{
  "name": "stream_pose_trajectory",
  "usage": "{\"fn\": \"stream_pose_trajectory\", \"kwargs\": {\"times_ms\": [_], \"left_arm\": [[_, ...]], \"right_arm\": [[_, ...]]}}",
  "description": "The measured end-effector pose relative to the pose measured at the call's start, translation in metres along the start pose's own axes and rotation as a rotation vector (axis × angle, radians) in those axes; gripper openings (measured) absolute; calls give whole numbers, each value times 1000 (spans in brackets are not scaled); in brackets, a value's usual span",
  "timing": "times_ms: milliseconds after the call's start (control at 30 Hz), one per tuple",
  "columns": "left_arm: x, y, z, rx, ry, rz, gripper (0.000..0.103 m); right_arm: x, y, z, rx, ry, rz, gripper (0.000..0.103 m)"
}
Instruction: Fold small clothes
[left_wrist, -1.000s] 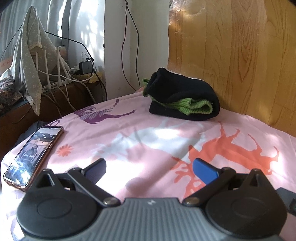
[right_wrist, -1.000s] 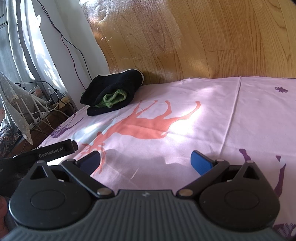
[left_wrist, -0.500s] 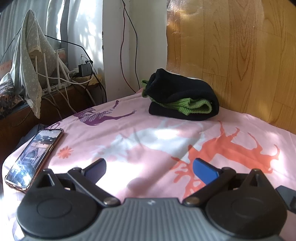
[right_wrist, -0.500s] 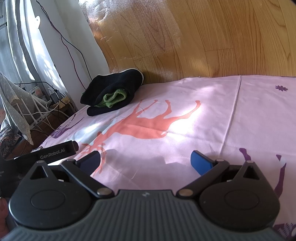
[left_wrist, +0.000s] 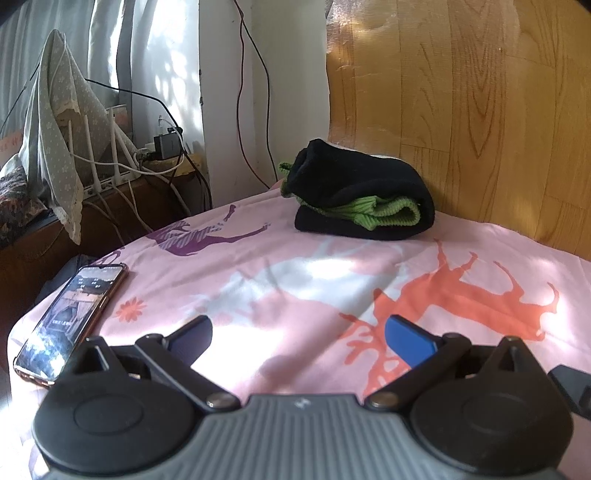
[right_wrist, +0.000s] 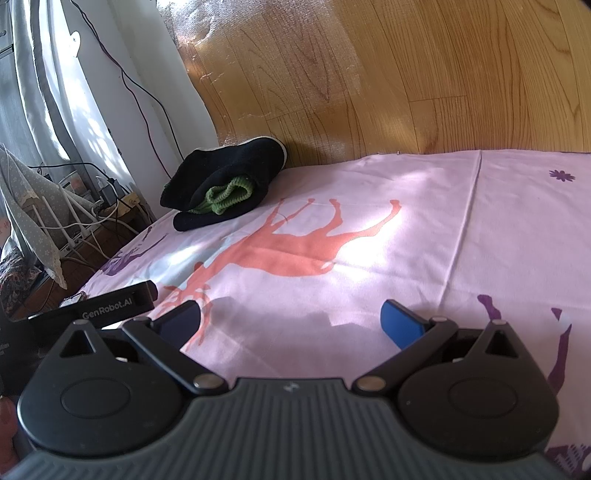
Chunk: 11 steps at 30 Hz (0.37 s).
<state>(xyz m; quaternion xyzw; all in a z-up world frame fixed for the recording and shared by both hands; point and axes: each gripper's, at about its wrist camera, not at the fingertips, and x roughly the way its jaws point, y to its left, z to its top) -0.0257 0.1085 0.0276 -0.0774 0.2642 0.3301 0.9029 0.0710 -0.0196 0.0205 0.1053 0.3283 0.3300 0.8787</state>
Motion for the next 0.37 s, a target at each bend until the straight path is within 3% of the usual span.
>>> {"fn": "stream_pose_trajectory", "kwargs": {"times_ms": [367], "left_arm": [[-2, -4, -1, 30, -18, -17, 103]], "right_arm": [[0, 0, 0, 0, 0, 1, 103]]}}
